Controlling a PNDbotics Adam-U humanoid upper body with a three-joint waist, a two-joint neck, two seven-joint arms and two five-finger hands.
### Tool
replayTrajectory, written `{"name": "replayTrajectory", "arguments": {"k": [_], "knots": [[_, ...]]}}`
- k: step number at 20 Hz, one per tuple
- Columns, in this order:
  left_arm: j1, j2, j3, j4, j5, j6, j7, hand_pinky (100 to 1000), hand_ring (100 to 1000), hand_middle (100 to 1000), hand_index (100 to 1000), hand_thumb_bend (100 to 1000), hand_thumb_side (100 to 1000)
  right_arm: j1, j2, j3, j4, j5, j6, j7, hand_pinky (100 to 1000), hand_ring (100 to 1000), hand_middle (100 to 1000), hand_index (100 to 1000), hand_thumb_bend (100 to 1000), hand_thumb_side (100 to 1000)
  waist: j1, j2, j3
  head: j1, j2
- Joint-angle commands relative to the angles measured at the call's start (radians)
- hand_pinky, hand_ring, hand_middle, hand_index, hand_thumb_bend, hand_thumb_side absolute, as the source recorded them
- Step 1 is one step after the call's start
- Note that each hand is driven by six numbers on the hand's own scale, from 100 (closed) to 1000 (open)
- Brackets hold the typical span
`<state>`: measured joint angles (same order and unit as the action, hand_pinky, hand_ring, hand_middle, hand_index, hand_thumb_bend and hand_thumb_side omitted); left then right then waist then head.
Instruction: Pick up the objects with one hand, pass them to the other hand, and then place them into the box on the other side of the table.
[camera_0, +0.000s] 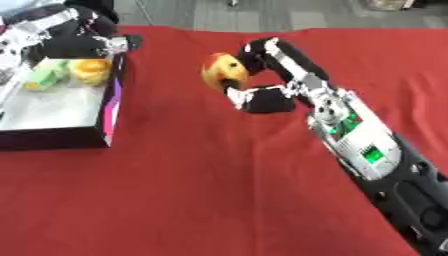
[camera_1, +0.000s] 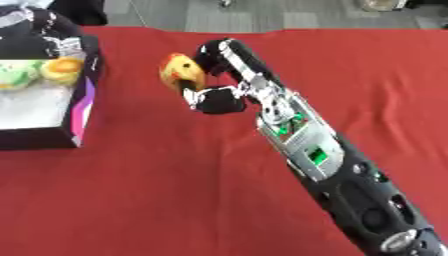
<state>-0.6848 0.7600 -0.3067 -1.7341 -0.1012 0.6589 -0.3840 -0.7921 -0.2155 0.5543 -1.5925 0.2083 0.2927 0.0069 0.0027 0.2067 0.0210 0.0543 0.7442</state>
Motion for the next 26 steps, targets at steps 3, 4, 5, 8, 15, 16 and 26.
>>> {"name": "replayTrajectory", "arguments": {"k": [3,4,5,8,15,16,26], "knots": [[-0.042,0.019,-0.028,-0.042,-0.046,0.01,-0.075,757,813,739,806,525,559,-0.026,0.017,0.007,0.02,0.04,-0.041,-0.004,718,654,461,495,119,100,0.02,-0.008,0.006,-0.005,-0.009],[-0.047,0.016,-0.033,-0.044,-0.057,0.012,-0.084,758,813,740,806,524,556,-0.026,0.021,0.008,0.026,0.046,-0.047,-0.004,719,654,461,495,119,100,0.02,-0.008,0.007,-0.006,-0.009],[-0.051,0.013,-0.037,-0.046,-0.066,0.013,-0.091,758,814,740,807,522,552,-0.027,0.025,0.01,0.031,0.052,-0.053,-0.005,722,655,462,495,120,100,0.021,-0.008,0.008,-0.006,-0.009],[-0.063,0.003,-0.05,-0.053,-0.09,0.016,-0.105,759,814,742,810,521,541,-0.028,0.037,0.013,0.044,0.071,-0.071,-0.009,725,656,464,498,127,100,0.022,-0.007,0.011,-0.008,-0.004],[-0.082,-0.012,-0.082,-0.072,-0.137,0.0,-0.145,766,821,753,820,547,454,-0.031,0.057,0.021,0.07,0.107,-0.103,-0.023,728,656,465,498,132,100,0.025,-0.006,0.016,-0.012,0.001],[-0.084,-0.014,-0.084,-0.074,-0.142,-0.005,-0.154,768,823,754,820,557,443,-0.032,0.059,0.022,0.072,0.111,-0.107,-0.022,729,656,465,498,132,100,0.025,-0.006,0.016,-0.012,0.001],[-0.081,-0.012,-0.069,-0.124,-0.132,-0.05,-0.247,777,831,756,815,586,426,-0.034,0.062,0.027,0.079,0.121,-0.119,-0.019,730,655,465,498,134,100,0.025,-0.003,0.018,-0.018,0.002]]}}
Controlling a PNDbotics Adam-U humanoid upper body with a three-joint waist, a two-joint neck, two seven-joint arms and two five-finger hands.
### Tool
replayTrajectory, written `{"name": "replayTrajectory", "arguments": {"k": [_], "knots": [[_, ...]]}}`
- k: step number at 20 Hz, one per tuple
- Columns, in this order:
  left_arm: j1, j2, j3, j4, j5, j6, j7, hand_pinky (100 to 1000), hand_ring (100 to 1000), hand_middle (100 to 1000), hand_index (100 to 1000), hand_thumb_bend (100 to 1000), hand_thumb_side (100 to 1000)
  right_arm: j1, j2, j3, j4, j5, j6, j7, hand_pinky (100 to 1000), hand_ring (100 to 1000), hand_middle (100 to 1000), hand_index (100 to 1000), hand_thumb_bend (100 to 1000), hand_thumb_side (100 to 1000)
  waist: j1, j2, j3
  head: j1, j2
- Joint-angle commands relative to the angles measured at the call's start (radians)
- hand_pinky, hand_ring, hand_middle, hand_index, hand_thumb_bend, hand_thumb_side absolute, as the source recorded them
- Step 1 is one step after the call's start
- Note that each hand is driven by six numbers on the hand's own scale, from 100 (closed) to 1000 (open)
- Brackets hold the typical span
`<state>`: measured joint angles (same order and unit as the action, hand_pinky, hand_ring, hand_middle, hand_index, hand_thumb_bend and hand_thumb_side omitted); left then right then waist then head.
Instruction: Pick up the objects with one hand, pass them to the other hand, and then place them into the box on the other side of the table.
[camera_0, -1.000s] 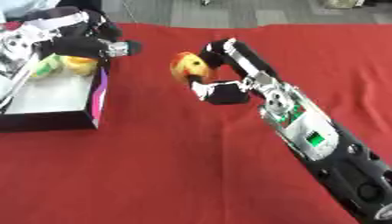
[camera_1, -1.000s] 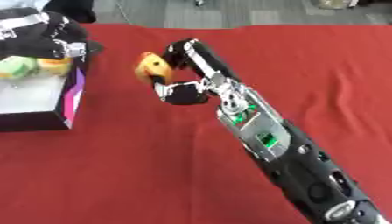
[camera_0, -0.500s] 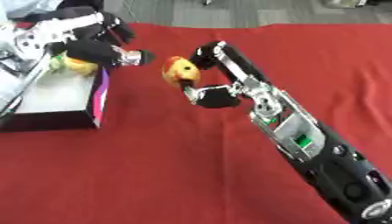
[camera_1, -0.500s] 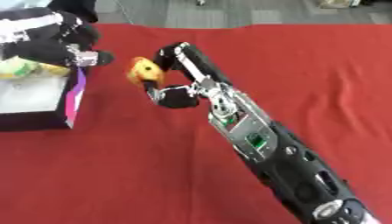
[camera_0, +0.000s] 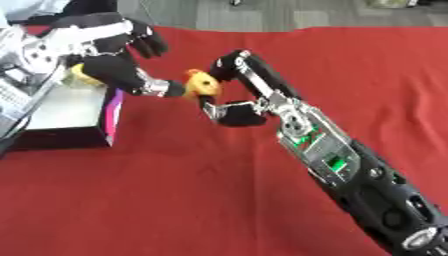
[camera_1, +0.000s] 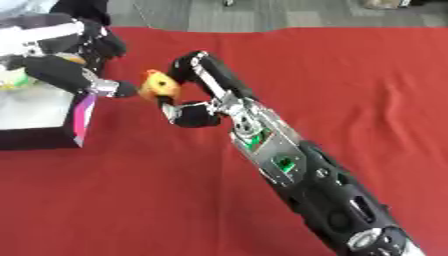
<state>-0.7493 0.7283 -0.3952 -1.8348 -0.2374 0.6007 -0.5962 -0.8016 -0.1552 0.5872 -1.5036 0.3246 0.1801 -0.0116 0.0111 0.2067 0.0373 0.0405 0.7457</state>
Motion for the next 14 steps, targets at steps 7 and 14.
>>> {"name": "replayTrajectory", "arguments": {"k": [7,14], "knots": [[-0.02,0.015,-0.005,-0.016,-0.038,0.0,-0.072,780,834,763,823,568,408,-0.029,0.005,-0.002,-0.025,-0.001,-0.008,0.002,730,655,464,498,132,100,0.016,-0.002,-0.001,-0.007,-0.002],[-0.027,0.007,-0.018,0.005,-0.074,-0.012,-0.082,781,834,765,826,552,401,-0.031,0.006,0.002,-0.047,-0.007,-0.011,0.01,729,654,464,498,132,100,0.016,-0.003,-0.001,-0.005,-0.003]]}}
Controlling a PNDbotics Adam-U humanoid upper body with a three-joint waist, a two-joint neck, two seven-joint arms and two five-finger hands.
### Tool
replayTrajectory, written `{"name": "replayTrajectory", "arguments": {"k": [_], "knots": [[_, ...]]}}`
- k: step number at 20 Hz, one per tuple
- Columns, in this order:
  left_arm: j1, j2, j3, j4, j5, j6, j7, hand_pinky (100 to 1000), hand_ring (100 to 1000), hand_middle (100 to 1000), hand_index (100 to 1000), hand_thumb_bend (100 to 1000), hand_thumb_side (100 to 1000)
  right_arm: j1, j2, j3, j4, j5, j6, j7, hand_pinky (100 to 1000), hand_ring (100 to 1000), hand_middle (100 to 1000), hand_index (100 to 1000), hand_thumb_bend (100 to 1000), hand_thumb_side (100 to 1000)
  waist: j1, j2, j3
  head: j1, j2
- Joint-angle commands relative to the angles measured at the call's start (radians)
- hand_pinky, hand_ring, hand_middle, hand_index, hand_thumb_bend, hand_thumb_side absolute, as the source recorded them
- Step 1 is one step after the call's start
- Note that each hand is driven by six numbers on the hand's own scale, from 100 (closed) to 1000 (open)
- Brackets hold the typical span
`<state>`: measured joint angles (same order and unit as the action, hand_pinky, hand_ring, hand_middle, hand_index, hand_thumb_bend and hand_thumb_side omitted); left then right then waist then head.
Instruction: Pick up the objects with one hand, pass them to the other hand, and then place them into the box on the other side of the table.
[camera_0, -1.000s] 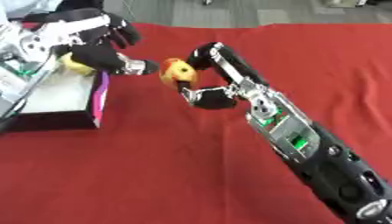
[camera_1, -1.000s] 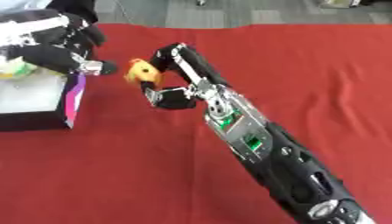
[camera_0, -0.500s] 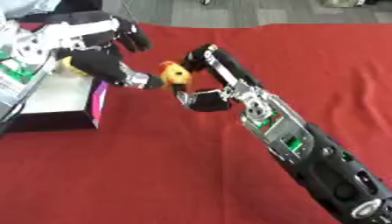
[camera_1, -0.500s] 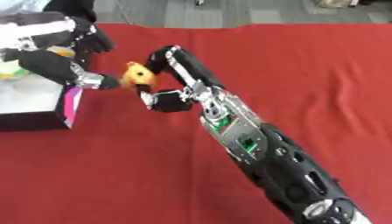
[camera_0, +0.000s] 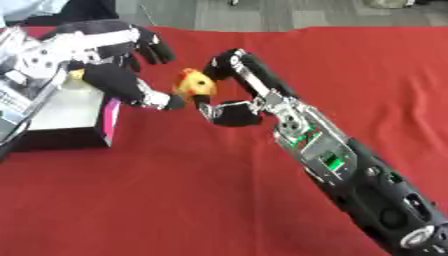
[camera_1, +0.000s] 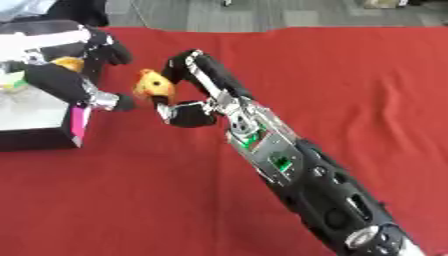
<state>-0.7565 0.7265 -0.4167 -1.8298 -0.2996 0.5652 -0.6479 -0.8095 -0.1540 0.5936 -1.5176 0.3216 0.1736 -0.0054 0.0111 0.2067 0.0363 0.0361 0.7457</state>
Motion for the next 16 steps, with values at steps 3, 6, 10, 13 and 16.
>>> {"name": "replayTrajectory", "arguments": {"k": [3,6,10,13,16], "knots": [[-0.022,0.002,-0.001,0.009,-0.021,0.022,-0.028,781,834,764,826,547,404,-0.023,0.006,-0.003,-0.04,-0.005,-0.004,0.006,729,654,464,497,132,100,0.015,-0.002,0.0,0.0,-0.004],[-0.023,-0.001,-0.003,0.014,-0.024,0.023,-0.021,780,832,762,824,537,409,-0.021,-0.001,-0.002,-0.05,-0.009,-0.003,0.009,729,653,464,497,132,100,0.015,-0.001,-0.001,0.001,-0.005],[-0.026,-0.009,-0.004,0.013,-0.018,0.026,-0.005,778,830,756,819,532,416,-0.017,-0.01,0.002,-0.067,-0.022,0.005,0.014,728,653,463,497,131,100,0.015,-0.001,-0.001,0.001,-0.006],[-0.027,-0.013,-0.008,0.012,-0.009,0.026,-0.003,777,829,753,813,527,417,-0.016,-0.011,0.003,-0.072,-0.028,0.009,0.016,727,652,462,496,129,100,0.015,-0.001,-0.001,0.0,-0.007],[-0.027,-0.016,-0.009,0.015,-0.005,0.029,0.001,775,826,744,806,508,417,-0.015,-0.01,0.004,-0.076,-0.032,0.01,0.017,727,653,462,496,128,100,0.015,0.0,-0.001,0.001,-0.007]]}}
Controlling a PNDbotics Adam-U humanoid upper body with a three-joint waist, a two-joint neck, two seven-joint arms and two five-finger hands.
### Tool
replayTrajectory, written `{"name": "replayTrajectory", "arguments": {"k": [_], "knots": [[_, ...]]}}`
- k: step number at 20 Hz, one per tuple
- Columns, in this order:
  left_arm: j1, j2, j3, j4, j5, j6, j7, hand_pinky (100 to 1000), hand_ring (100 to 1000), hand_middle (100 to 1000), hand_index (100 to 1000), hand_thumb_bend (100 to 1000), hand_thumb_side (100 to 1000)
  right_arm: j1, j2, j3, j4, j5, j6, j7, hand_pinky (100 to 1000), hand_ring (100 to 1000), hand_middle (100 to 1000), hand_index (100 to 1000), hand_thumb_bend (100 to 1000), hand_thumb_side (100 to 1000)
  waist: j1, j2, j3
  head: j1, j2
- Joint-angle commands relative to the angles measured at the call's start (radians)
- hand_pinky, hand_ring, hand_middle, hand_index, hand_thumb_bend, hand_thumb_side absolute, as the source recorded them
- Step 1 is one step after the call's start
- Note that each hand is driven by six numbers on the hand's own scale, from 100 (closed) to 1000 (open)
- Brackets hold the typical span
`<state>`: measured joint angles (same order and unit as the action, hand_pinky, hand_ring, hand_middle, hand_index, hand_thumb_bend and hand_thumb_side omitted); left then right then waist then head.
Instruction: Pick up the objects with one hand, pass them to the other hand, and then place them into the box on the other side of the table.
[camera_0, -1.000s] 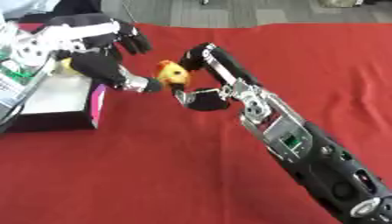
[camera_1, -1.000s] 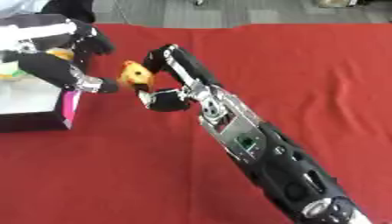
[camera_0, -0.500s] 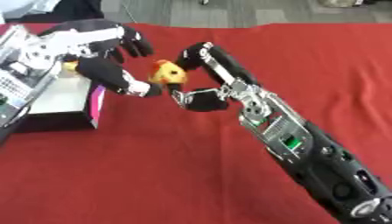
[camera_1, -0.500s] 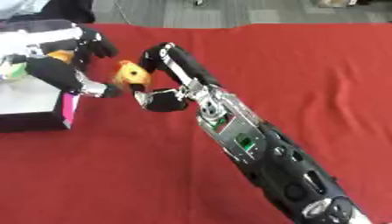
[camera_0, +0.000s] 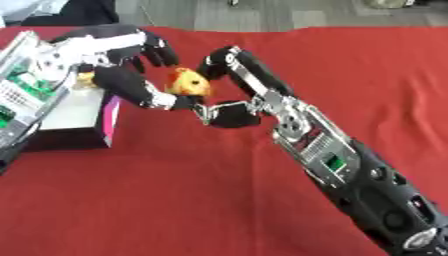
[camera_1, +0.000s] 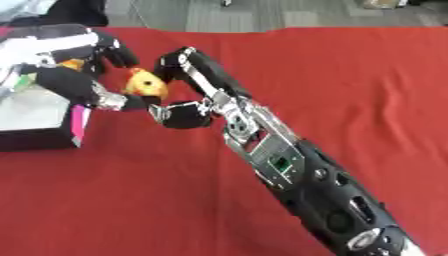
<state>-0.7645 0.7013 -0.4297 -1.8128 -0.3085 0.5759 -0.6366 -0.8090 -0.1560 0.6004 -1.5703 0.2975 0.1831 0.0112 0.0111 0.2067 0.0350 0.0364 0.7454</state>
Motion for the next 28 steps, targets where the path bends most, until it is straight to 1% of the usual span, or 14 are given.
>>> {"name": "replayTrajectory", "arguments": {"k": [1,5,6,7,11,15,19,21,22,23,24,25,26,28], "knots": [[-0.019,0.008,0.004,-0.001,0.006,0.019,-0.006,773,825,739,802,496,417,-0.016,-0.008,-0.002,-0.024,-0.009,0.001,0.001,727,653,462,496,128,100,0.014,0.0,0.0,0.0,-0.007],[-0.018,0.006,0.003,0.002,0.019,0.026,0.014,768,817,719,781,426,409,-0.015,-0.009,-0.001,-0.026,-0.013,0.003,0.003,726,652,462,495,127,100,0.014,0.0,0.0,0.001,-0.007],[-0.018,0.006,0.001,0.004,0.02,0.027,0.018,768,816,718,781,408,389,-0.015,-0.009,-0.001,-0.027,-0.014,0.003,0.003,726,652,461,495,124,100,0.014,0.001,0.0,0.001,-0.007],[-0.018,0.005,0.0,0.007,0.018,0.028,0.02,768,816,719,781,422,401,-0.015,-0.009,-0.001,-0.029,-0.016,0.003,0.002,726,652,461,495,126,100,0.014,0.001,-0.001,0.001,-0.007],[-0.016,0.002,-0.004,0.018,0.011,0.024,0.023,765,813,715,775,391,379,-0.015,-0.01,-0.001,-0.034,-0.024,0.002,0.0,725,650,461,495,125,100,0.014,0.002,-0.001,0.001,-0.007],[-0.017,0.0,-0.01,0.03,-0.016,0.012,0.016,770,820,742,800,414,336,-0.015,-0.012,0.0,-0.038,-0.033,0.001,0.001,725,648,460,494,124,100,0.014,0.002,-0.002,0.003,-0.007],[-0.017,-0.005,-0.012,0.041,-0.042,-0.001,0.01,765,810,708,780,354,285,-0.016,-0.014,-0.001,-0.042,-0.038,0.0,0.002,723,646,462,492,130,100,0.013,0.002,-0.003,0.004,-0.008],[-0.017,-0.008,-0.012,0.046,-0.043,-0.004,0.011,760,791,663,738,284,254,-0.016,-0.014,0.0,-0.043,-0.039,0.002,0.002,723,646,464,492,131,100,0.012,0.003,-0.003,0.004,-0.008],[-0.017,-0.009,-0.011,0.047,-0.042,-0.004,0.016,756,772,627,704,231,243,-0.016,-0.014,0.0,-0.043,-0.039,0.003,0.002,723,645,464,492,131,100,0.012,0.003,-0.003,0.004,-0.008],[-0.017,-0.011,-0.01,0.049,-0.038,-0.002,0.022,748,747,589,647,126,241,-0.016,-0.015,0.0,-0.043,-0.04,0.003,0.002,723,645,465,492,131,100,0.012,0.003,-0.003,0.004,-0.008],[-0.017,-0.012,-0.01,0.051,-0.031,0.001,0.031,746,742,581,636,101,243,-0.016,-0.015,0.001,-0.043,-0.041,0.004,0.002,723,645,465,492,130,100,0.012,0.003,-0.003,0.004,-0.008],[-0.017,-0.012,-0.011,0.052,-0.025,0.003,0.038,746,742,581,636,101,243,-0.016,-0.015,0.001,-0.043,-0.041,0.005,0.002,723,645,465,492,130,100,0.012,0.003,-0.004,0.004,-0.008],[-0.017,-0.013,-0.01,0.054,-0.021,0.007,0.048,733,717,544,574,100,267,-0.016,-0.016,0.001,-0.042,-0.042,0.006,0.002,722,644,465,492,130,100,0.012,0.003,-0.004,0.004,-0.007],[-0.017,-0.015,-0.01,0.057,-0.012,0.014,0.073,721,692,503,518,100,275,-0.016,-0.016,0.001,-0.041,-0.043,0.008,0.003,722,644,466,492,131,100,0.012,0.003,-0.004,0.003,-0.007]]}}
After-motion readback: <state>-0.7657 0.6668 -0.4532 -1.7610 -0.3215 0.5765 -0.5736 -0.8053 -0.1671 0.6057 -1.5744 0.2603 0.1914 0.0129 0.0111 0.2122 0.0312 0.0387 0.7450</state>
